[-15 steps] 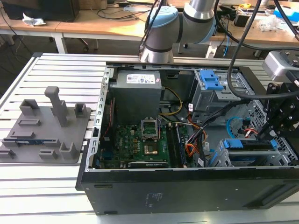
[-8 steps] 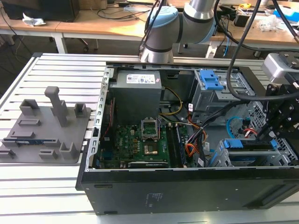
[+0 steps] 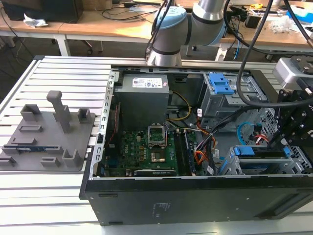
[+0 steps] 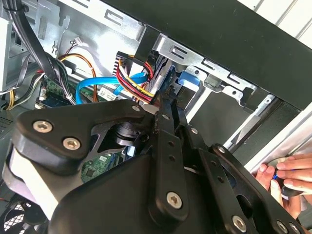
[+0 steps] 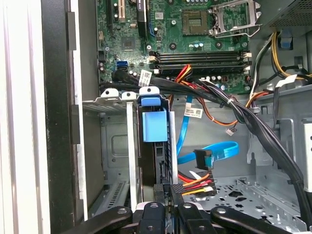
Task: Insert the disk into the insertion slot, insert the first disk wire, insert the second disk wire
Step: 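Insert the first disk wire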
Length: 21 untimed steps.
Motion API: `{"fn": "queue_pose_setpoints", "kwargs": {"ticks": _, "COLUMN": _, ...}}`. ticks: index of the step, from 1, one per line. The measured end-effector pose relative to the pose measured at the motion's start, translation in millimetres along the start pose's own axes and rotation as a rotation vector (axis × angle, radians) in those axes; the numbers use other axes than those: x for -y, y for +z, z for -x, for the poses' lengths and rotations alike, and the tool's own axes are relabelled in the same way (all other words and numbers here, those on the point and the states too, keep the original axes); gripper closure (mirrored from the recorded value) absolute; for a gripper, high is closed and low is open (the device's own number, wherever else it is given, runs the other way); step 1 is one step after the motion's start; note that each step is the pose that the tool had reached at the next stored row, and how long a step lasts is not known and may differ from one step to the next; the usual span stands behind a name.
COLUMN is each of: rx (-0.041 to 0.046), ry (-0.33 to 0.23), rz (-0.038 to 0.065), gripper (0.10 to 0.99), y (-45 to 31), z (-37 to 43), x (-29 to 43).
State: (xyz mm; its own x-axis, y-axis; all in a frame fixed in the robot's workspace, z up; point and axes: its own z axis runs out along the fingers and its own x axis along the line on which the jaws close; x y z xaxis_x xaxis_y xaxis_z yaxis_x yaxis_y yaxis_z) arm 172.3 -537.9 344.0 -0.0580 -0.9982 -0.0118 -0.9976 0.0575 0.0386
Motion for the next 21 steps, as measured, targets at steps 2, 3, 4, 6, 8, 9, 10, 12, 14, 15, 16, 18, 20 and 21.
{"fn": "queue_pose_setpoints", "kwargs": {"ticks": 2, "rx": 0.0001, "ry": 0.0, "rz": 0.0, "gripper": 0.918, "y": 0.9, "z": 0.0, "x": 0.0}}
{"fn": "queue_pose_setpoints", "kwargs": {"ticks": 3, "rx": 0.0, "ry": 0.0, "rz": 0.0, "gripper": 0.918, "y": 1.4, "z": 0.0, "x": 0.0}}
{"fn": "queue_pose_setpoints", "kwargs": {"ticks": 4, "rx": -0.0001, "ry": 0.0, "rz": 0.0, "gripper": 0.918, "y": 1.6, "z": 0.0, "x": 0.1}}
{"fn": "queue_pose_setpoints", "kwargs": {"ticks": 6, "rx": 0.0001, "ry": 0.0, "rz": 0.0, "gripper": 0.918, "y": 2.7, "z": 0.0, "x": 0.1}}
{"fn": "queue_pose_setpoints", "kwargs": {"ticks": 8, "rx": -0.0002, "ry": 0.0, "rz": 0.0, "gripper": 0.918, "y": 3.5, "z": 0.0, "x": 0.1}}
{"fn": "queue_pose_setpoints", "kwargs": {"ticks": 9, "rx": 0.0, "ry": 0.0, "rz": 0.0, "gripper": 0.918, "y": 4.0, "z": 0.0, "x": 0.2}}
{"fn": "queue_pose_setpoints", "kwargs": {"ticks": 10, "rx": -0.0003, "ry": 0.0, "rz": 0.0, "gripper": 0.918, "y": 4.6, "z": 0.0, "x": 0.2}}
{"fn": "queue_pose_setpoints", "kwargs": {"ticks": 12, "rx": -0.0005, "ry": 0.0, "rz": 0.0, "gripper": 0.918, "y": 6.2, "z": -0.1, "x": 0.2}}
{"fn": "queue_pose_setpoints", "kwargs": {"ticks": 14, "rx": -0.0018, "ry": 0.0, "rz": 0.0, "gripper": 0.918, "y": 7.6, "z": -0.1, "x": 0.3}}
{"fn": "queue_pose_setpoints", "kwargs": {"ticks": 15, "rx": -0.0017, "ry": 0.0, "rz": 0.0, "gripper": 0.918, "y": 7.7, "z": -0.1, "x": 0.3}}
{"fn": "queue_pose_setpoints", "kwargs": {"ticks": 16, "rx": -0.0007, "ry": 0.0, "rz": 0.0, "gripper": 0.918, "y": 8.1, "z": -0.1, "x": 0.0}}
{"fn": "queue_pose_setpoints", "kwargs": {"ticks": 18, "rx": -0.0003, "ry": 0.0, "rz": 0.0, "gripper": 0.851, "y": 4.9, "z": -0.2, "x": -0.8}}
{"fn": "queue_pose_setpoints", "kwargs": {"ticks": 20, "rx": -0.0006, "ry": 0.0, "rz": 0.0, "gripper": 0.788, "y": -3.6, "z": 0.0, "x": -1.2}}
{"fn": "queue_pose_setpoints", "kwargs": {"ticks": 21, "rx": -0.0006, "ry": 0.001, "rz": 0.0, "gripper": 0.725, "y": -8.4, "z": 0.2, "x": -1.5}}
